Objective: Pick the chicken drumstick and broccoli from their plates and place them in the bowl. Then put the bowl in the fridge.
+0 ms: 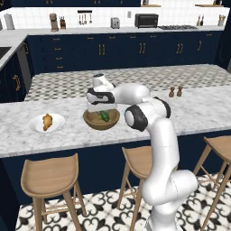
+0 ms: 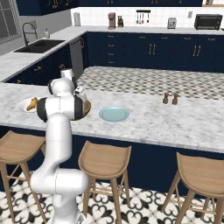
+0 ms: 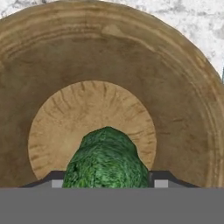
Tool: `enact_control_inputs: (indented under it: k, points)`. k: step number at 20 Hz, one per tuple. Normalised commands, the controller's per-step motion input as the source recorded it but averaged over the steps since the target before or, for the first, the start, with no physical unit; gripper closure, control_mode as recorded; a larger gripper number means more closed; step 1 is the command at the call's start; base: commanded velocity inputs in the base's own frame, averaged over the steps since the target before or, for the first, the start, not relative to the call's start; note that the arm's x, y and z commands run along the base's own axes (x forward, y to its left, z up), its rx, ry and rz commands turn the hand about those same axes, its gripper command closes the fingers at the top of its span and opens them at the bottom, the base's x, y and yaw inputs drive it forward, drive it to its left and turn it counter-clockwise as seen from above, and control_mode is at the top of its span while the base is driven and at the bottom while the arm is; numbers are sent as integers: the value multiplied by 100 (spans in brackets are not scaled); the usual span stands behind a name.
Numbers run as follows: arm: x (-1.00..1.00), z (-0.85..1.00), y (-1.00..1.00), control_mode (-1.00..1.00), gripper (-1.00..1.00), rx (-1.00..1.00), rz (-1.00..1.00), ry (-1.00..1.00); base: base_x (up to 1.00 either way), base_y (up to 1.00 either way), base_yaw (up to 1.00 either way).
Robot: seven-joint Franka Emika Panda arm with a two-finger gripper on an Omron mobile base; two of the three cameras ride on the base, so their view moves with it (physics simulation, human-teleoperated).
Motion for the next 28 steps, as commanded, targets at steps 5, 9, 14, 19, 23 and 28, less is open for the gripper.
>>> enact_control_inputs:
  k: [5,9,14,19,23,28]
  points:
    - [5,-9,-1,-100,-100,0,0,0,0,0,0]
    - [0,0,0,-100,-100,0,0,0,0,0,0]
    - [4,14,-7,-100,-100,0,0,0,0,0,0]
    - [-30,70,-46,-100,-100,2,0,0,0,0,0]
    - [-87,39,-98,-100,-100,6,0,0,0,0,0]
    - [-100,8,-99,-100,-100,5,-3,-5,0,0,0]
